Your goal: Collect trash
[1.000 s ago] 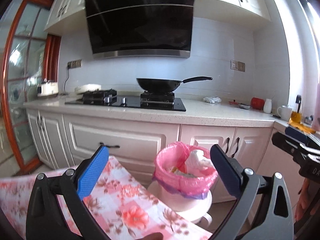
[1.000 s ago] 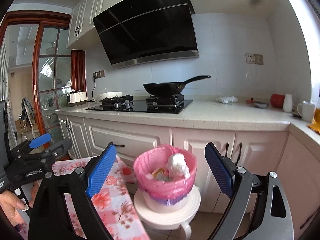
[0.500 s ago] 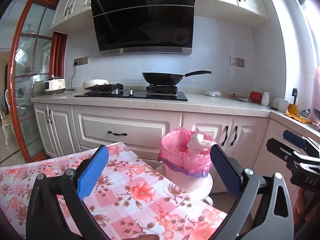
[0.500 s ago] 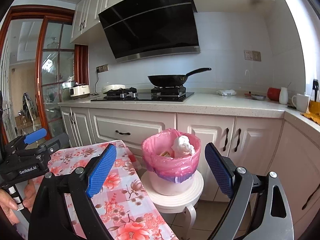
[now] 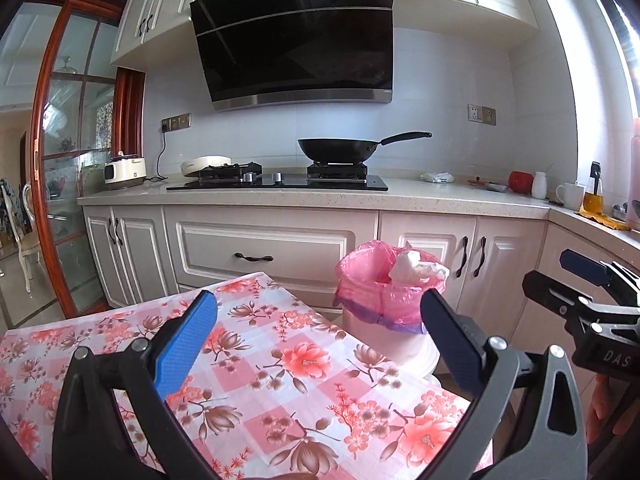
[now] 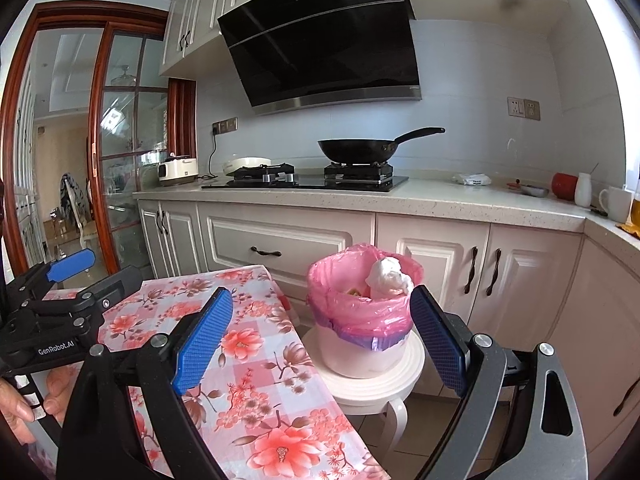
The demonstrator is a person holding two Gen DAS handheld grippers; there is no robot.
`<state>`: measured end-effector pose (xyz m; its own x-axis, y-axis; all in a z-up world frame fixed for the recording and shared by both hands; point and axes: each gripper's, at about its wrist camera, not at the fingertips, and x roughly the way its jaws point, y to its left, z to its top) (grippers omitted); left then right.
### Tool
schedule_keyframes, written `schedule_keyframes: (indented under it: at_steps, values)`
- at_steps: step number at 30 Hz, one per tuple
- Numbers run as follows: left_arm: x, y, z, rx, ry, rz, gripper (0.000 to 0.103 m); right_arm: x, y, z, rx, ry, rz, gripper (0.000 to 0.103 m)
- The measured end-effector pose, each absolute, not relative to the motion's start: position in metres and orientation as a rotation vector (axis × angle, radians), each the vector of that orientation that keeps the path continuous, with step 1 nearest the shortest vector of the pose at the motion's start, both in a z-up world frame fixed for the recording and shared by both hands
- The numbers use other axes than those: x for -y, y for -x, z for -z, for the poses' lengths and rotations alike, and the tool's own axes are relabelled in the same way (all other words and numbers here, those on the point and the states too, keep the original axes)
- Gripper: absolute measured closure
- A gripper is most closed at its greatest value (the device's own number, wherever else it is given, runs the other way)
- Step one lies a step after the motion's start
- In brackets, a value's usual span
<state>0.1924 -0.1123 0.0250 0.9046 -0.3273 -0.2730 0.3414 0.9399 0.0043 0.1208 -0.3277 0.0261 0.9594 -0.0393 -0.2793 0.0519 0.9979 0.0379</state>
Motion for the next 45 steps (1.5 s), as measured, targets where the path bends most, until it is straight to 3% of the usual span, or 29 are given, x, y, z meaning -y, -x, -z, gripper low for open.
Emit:
schedule_keyframes:
  at_steps: [45]
  values:
    - [0.105,-0.171,-0.023,-0.324,-0.029,0.367,0.005,0.315,-0.105,-0.026,-0.349,-0.065,0.108,0.018]
